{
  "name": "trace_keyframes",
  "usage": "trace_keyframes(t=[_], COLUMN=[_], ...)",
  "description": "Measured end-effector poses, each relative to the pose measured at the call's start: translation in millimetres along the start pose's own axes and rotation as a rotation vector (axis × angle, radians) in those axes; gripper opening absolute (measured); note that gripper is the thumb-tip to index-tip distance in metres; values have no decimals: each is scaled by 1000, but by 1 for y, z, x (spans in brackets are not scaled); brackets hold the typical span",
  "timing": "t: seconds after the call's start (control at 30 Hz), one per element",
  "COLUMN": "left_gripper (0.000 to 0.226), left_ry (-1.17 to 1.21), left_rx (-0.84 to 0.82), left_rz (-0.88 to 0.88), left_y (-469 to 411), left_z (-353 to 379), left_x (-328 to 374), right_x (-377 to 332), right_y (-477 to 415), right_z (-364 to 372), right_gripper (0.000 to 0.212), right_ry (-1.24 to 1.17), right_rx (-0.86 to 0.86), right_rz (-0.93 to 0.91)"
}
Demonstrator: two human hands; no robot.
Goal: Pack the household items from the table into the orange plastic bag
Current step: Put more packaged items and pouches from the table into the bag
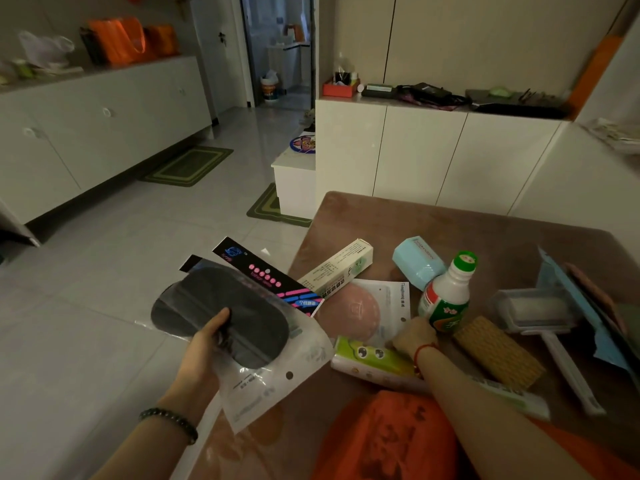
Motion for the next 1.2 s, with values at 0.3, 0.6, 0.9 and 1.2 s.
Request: trace_keyframes(t=[0.3, 0.6, 0.9, 1.2], left_gripper=[48, 47, 53, 34], left_ry=[-173, -271, -242, -62], left_rx=[4, 14, -12, -286], left_rz=[53, 58, -54, 89], left_y=[-40, -40, -15, 68], left_z=[57, 57, 62, 82], left_x=[-15, -16, -36, 27], right_x=[-25, -34, -53, -20], right_y=[-11, -12, 37, 150], right_z=[17, 16, -117, -249], right_gripper=[112, 24, 21, 26], right_ry=[-93, -433, -153, -902], right_rx=[68, 89, 409, 384], right_rz=[-177, 54, -521, -591])
Point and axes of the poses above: each hand's wrist, its own y-axis away from the middle knuckle, its own z-axis out of the palm, x = y × z, the point moved 3 cm from there along -y, towards the middle knuckle, and after that the axes turned 12 degrees about x, right-handed, at the moved point
